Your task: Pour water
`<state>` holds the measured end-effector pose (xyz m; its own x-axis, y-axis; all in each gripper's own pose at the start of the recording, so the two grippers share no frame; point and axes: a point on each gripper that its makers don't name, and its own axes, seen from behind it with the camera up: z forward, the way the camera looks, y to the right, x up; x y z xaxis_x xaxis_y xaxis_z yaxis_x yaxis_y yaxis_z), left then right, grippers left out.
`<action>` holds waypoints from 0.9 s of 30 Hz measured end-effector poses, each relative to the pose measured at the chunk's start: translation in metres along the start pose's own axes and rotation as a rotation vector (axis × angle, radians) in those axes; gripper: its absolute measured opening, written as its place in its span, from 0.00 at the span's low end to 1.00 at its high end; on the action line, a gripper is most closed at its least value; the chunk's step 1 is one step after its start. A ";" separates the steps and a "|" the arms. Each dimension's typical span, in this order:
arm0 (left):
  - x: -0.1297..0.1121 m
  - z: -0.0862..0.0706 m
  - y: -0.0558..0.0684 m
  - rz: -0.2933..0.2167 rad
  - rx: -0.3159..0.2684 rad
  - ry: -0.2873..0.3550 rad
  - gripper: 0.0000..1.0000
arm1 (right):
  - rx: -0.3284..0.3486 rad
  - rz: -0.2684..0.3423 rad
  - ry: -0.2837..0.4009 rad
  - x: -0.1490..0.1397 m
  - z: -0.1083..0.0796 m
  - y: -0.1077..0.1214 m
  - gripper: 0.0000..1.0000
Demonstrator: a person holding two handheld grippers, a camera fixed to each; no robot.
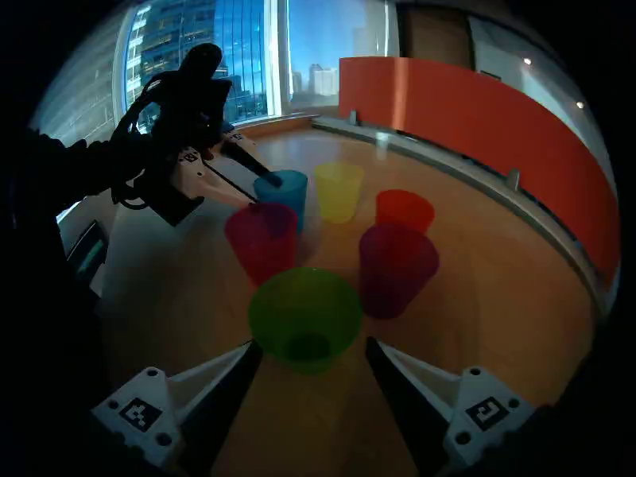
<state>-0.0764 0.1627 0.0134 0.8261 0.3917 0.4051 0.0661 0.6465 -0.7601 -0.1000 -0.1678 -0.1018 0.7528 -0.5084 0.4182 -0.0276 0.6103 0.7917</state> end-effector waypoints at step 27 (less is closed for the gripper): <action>0.011 0.021 0.000 0.001 0.004 -0.003 0.89 | 0.004 -0.012 -0.001 0.005 0.003 0.002 1.00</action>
<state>-0.0794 0.1807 0.0282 0.8247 0.3942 0.4057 0.0630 0.6487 -0.7585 -0.0980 -0.1709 -0.0970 0.7527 -0.5163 0.4086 -0.0209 0.6015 0.7986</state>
